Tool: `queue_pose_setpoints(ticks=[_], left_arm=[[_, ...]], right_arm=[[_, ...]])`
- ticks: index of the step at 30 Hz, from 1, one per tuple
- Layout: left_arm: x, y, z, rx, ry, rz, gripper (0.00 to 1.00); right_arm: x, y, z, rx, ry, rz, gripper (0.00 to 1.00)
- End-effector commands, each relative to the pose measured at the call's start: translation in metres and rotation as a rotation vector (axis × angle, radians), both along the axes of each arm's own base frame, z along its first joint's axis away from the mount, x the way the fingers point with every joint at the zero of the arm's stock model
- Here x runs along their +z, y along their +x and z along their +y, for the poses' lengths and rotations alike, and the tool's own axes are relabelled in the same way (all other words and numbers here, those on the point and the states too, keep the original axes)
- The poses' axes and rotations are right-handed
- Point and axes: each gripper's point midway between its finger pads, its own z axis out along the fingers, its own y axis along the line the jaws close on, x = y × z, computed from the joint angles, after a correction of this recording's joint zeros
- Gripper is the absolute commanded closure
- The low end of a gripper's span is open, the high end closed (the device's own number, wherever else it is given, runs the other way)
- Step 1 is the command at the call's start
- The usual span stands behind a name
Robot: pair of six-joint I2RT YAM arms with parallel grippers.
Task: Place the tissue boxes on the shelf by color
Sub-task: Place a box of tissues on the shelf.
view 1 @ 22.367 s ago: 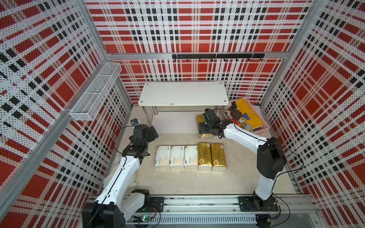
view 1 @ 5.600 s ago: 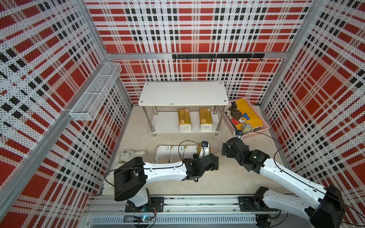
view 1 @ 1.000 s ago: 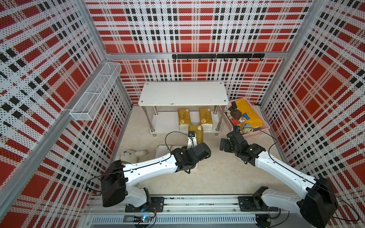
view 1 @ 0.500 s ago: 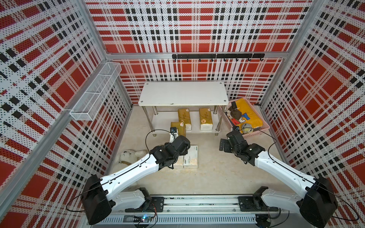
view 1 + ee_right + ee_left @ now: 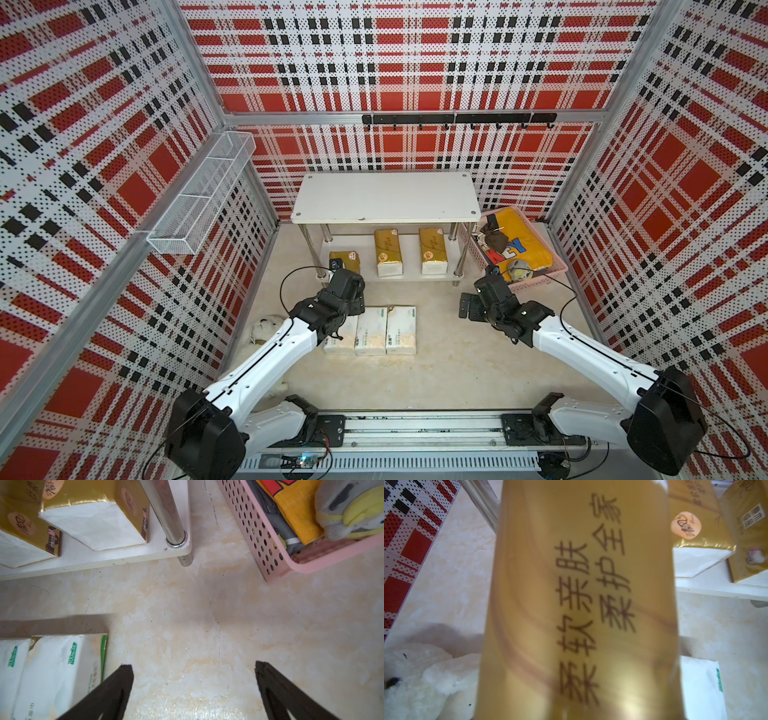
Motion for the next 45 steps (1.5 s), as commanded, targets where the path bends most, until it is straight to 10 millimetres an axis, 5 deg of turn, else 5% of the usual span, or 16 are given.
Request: queue_pose_setpoints(ticks=[1, 32, 45], left_arm=[[0.005, 0.018, -0.002, -0.063, 0.003, -0.039, 0.25], [-0.018, 0.132, 0.028, -0.017, 0.012, -0.078, 0.27], [-0.038, 0.153, 0.035, -0.043, 0.053, -0.023, 0.27]], right_arm=[[0.012, 0.008, 0.006, 0.008, 0.017, -0.029, 0.00], [0.013, 0.002, 0.018, 0.037, 0.023, -0.023, 0.00], [0.019, 0.004, 0.021, 0.046, 0.018, -0.039, 0.00]])
